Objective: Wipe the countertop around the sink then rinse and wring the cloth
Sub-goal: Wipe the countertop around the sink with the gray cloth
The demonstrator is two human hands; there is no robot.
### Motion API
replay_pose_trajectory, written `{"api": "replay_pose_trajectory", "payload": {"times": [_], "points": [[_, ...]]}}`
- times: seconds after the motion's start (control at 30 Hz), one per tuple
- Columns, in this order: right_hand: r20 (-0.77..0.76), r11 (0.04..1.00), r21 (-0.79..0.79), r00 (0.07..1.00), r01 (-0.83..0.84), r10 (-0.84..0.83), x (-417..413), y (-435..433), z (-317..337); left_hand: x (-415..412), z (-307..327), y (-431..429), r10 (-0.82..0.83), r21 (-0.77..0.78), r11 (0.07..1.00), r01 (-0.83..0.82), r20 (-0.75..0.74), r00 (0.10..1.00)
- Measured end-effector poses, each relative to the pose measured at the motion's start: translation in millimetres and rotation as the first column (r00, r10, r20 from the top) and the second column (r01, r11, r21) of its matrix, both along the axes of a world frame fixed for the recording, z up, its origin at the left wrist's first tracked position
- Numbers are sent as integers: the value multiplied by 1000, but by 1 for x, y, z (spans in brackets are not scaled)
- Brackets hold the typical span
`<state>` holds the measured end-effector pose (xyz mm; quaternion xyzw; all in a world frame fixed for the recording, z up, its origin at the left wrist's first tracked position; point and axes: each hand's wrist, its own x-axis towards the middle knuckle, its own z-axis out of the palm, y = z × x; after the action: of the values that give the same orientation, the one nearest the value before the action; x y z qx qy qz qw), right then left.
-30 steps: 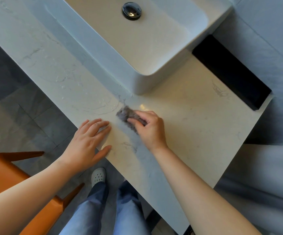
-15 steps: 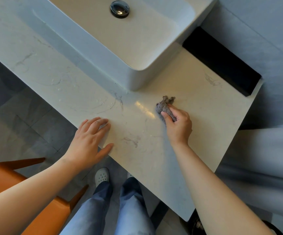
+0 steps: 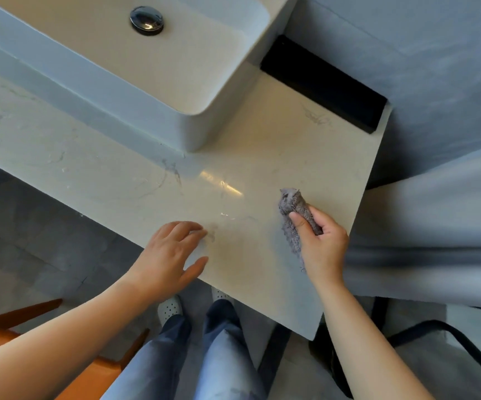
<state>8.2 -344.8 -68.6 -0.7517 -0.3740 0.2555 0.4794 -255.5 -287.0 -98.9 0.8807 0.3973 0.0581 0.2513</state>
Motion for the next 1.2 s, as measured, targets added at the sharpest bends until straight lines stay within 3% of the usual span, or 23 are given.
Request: {"api": "replay_pose_trajectory", "payload": {"times": [0.17,0.33,0.47,0.6,0.87,1.2], "points": [[34,986,3,985,167,-167,32,-42,3,30,1,-19,-148,1,989,148,24,989],[143,970,-23,961,241,-235,61,-44,-14,48,-5,-41,-166,75,982,172,-83,983],[272,983,-106,955,151,-117,90,-27,-43,58,-15,-46,-123,126,981,146,-171,978],[343,989,-59,933,137,-109,92,-31,-67,61,-24,-54,-87,164,979,119,-193,977],[367,995,31,925,90,-95,33,-98,-72,64,-28,-62,-50,188,978,89,-198,979],[310,999,-35,951,-12,23,-20,-162,-62,62,-27,-64,-65,194,974,116,-248,967]]}}
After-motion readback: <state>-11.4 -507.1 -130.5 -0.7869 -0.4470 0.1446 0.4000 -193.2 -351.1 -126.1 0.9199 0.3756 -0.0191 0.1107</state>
